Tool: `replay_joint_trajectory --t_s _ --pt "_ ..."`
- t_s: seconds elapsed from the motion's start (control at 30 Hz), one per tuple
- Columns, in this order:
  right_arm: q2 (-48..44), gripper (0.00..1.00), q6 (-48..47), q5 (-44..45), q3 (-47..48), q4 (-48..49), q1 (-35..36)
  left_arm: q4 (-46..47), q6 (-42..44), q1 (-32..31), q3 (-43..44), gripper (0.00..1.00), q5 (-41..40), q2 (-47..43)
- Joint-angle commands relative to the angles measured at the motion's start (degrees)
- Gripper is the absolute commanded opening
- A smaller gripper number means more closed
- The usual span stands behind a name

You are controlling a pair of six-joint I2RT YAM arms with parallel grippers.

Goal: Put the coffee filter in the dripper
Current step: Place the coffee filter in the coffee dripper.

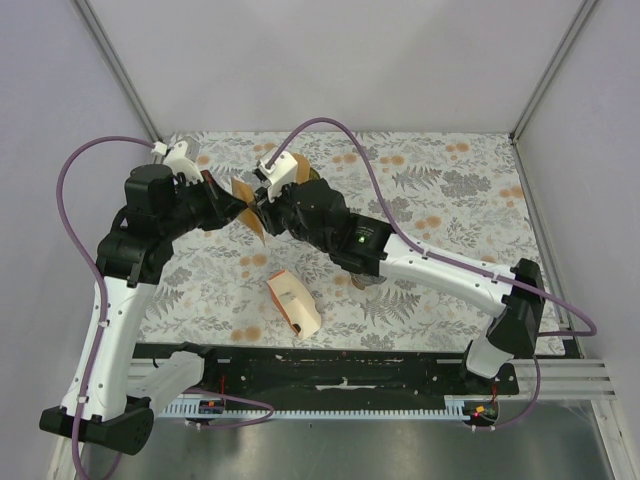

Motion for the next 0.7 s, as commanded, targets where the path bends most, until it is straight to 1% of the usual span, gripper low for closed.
replay_joint_trajectory --t_s 0.0,0.07,0.17,0.27,0.43,0.5,0.57,0.67 --pt "2.0 0.35 0.0 0.4 3.8 -0.6 0.1 1.6 -0.6 0.3 0.8 0.02 0.8 -0.3" --pt "2.8 0.40 0.2 0.7 4.2 -0.6 0.0 1.6 -0.5 0.3 0.7 0.02 1.1 -0.3" --pt "3.5 0.45 0.1 1.9 5.0 -1.1 0.0 1.7 -0.1 0.3 0.8 0.02 0.8 -0.3" --pt "4.2 0.48 -0.2 3.2 5.5 -1.7 0.1 1.7 0.1 0.3 0.8 0.02 0.4 -0.4" --pt "5.4 0.55 0.5 3.0 6.8 -2.1 0.0 2.0 0.7 0.3 0.5 0.02 -0.3 -0.3" --pt "6.2 0.56 0.9 2.9 7.8 -2.6 0.0 2.0 0.9 0.3 0.4 0.02 -0.6 -0.2" --pt "6.6 0.56 0.9 3.5 8.4 -2.6 0.0 2.1 1.0 0.3 0.3 0.02 -0.6 -0.3" --pt "7.0 0.42 0.3 7.3 8.4 -2.7 0.0 2.1 1.3 0.3 0.4 0.02 -1.1 -0.4"
